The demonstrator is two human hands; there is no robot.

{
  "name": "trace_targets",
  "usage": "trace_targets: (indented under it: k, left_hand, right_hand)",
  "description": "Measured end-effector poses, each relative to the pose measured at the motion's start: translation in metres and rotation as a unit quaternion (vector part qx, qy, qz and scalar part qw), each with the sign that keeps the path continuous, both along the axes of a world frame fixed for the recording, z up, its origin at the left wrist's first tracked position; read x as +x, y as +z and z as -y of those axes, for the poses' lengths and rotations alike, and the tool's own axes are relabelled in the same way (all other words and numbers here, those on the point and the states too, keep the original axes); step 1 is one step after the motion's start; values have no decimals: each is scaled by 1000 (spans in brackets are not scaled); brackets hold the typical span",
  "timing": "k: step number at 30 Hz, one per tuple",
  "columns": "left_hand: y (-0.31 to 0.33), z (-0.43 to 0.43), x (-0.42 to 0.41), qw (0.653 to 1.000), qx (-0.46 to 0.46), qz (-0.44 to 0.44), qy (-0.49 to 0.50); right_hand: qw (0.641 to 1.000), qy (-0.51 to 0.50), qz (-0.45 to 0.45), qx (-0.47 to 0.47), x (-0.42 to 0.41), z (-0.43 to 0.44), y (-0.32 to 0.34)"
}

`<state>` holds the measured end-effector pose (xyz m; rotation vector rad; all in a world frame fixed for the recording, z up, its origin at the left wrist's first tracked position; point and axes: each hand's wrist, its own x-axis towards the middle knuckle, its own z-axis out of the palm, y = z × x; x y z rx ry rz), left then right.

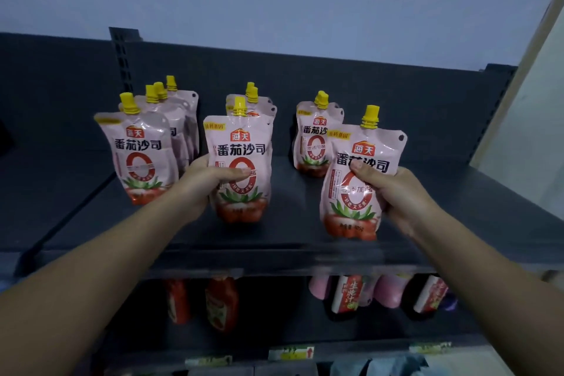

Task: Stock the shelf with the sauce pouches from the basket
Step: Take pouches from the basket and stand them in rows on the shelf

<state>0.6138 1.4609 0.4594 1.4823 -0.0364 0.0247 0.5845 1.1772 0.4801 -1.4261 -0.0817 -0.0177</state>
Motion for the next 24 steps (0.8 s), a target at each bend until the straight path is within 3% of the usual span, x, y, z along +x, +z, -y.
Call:
trace_targets:
  k: [6,14,21,24]
  left_hand:
    - [-7,1,52,1000,-10,-19,-7]
    - [-11,-1,94,998,15,4,-64]
    - [-13,-3,107,997,13,10,-76]
    - [-10,-10,103,991,97,-8,-95]
  right_hand:
    - [999,-6,-3,-39,51,0,-7]
    - [1000,-2,18,10,104,-3,-21]
    - [998,43,48,-6,128,0,-29]
    - [994,89,50,-36,128,10,-32]
